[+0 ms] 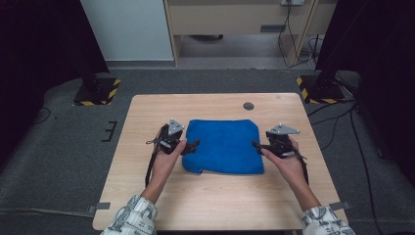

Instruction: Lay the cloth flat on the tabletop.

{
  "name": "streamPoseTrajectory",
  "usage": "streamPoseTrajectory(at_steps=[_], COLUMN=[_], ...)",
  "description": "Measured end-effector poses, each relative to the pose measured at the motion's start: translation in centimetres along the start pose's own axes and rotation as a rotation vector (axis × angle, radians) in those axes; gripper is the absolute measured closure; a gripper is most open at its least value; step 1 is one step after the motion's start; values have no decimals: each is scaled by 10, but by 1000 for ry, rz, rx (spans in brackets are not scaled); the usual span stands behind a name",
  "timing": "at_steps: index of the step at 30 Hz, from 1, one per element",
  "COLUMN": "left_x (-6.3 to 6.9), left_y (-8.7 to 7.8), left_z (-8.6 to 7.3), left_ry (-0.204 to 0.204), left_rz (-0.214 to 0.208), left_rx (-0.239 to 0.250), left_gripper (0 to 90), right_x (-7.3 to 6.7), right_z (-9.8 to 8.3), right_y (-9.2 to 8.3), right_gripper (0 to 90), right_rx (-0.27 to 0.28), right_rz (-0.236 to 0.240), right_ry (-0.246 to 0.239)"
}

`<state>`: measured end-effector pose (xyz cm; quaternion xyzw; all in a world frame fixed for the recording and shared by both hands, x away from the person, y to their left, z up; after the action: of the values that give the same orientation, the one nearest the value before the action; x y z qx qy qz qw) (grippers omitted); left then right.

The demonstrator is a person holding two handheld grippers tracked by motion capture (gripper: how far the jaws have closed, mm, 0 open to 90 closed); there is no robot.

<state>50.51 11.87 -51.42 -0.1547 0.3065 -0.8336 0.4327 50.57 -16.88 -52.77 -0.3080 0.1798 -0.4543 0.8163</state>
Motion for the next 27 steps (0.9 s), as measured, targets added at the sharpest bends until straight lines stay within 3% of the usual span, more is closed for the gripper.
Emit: streamPoseTrajectory(at_steps=[3,13,27], left_x=[2,2,-2], left_y=[-2,-10,-30], left_z=[-11,-37,-64], left_ry=[17,8,-6], left_rz=[27,20,33], left_rx=[-28,-50,-86], left_gripper=[58,64,71], right_x=[-3,-10,-15], right_z=[-9,-34,-54], right_y=[-5,-15,-32], right_gripper=[337,430,469], right_rx=[-1,-2,-14], right_rz=[11,38,48], right_ry=[3,5,7])
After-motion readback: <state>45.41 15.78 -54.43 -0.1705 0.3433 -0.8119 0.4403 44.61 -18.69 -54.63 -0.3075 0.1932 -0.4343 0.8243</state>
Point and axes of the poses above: each handheld gripper's, and its own axes: y roughly forward along the jaws, z roughly out of its top, x roughly to its right, the point moved 9 cm from there along y, roughly forward along the jaws, and after that the axes turned 9 degrees about -x, right-handed, at the moved point
